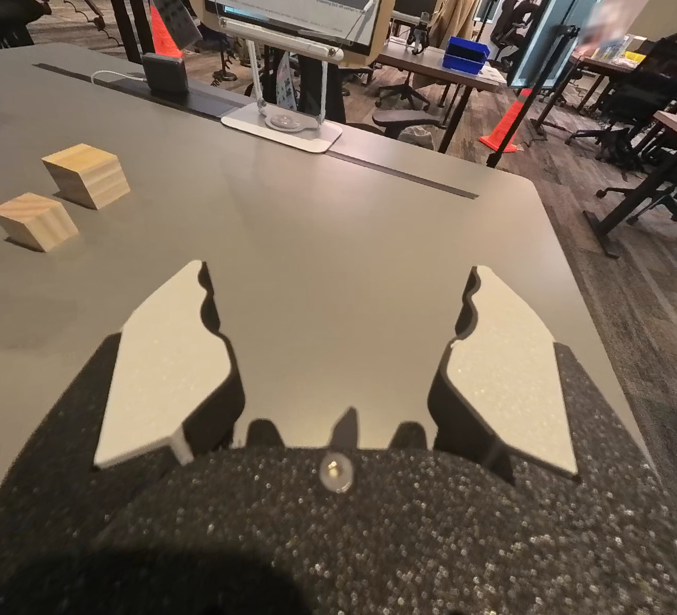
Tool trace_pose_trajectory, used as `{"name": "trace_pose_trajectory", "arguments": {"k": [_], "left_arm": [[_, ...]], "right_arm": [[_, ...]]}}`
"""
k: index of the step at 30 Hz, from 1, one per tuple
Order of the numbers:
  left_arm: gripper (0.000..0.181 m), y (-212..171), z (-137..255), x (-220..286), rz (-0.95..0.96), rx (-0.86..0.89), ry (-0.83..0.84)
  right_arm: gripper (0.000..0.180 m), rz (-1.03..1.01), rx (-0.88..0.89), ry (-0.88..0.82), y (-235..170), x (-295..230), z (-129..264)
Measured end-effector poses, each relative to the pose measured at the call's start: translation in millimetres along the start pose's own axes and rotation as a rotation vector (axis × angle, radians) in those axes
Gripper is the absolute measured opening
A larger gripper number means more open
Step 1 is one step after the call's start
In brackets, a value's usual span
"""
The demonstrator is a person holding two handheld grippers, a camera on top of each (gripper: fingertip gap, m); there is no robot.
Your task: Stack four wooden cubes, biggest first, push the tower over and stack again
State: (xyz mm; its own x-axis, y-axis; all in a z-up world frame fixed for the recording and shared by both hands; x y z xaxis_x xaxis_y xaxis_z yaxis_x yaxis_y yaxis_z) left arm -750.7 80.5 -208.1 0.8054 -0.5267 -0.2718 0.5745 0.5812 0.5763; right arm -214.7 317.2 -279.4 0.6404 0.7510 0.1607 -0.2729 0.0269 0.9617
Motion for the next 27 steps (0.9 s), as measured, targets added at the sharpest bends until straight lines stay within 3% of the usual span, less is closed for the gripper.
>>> {"name": "trace_pose_trajectory", "arguments": {"k": [5,11,15,27], "left_arm": [[0.084,-80.3,40.7,-34.0,0.108,-0.054,0.014],[0.071,-150.5,27.3,-44.8,0.164,-0.121,-0.055],[0.062,-171.4,5.2,-45.9,0.145,-0.165,-0.119],[0.058,-196.5,-33.3,-33.1,0.052,-0.298,-0.249]], "right_arm": [[0.127,0.001,-0.016,0.002,0.8,-7.5,-7.7],[0.127,0.022,-0.038,0.002,10.6,-17.5,-16.5],[0.127,0.058,-0.050,0.000,21.9,-27.9,-19.7],[0.128,0.112,-0.068,0.001,41.5,-47.3,-24.6]]}}
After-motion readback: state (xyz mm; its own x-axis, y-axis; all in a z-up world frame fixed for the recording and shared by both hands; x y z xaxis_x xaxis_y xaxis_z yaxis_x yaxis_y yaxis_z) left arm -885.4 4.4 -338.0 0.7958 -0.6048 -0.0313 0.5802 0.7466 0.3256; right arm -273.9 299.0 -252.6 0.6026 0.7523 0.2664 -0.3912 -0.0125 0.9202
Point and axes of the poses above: each gripper's, where its closed fingertips meet, z back along the fingers, y out of its top, x = y × z across the jaws, the point moved 7 cm from there along z, back along the fingers, and after that the axes turned 1 degree about x, right-handed, at the moved point
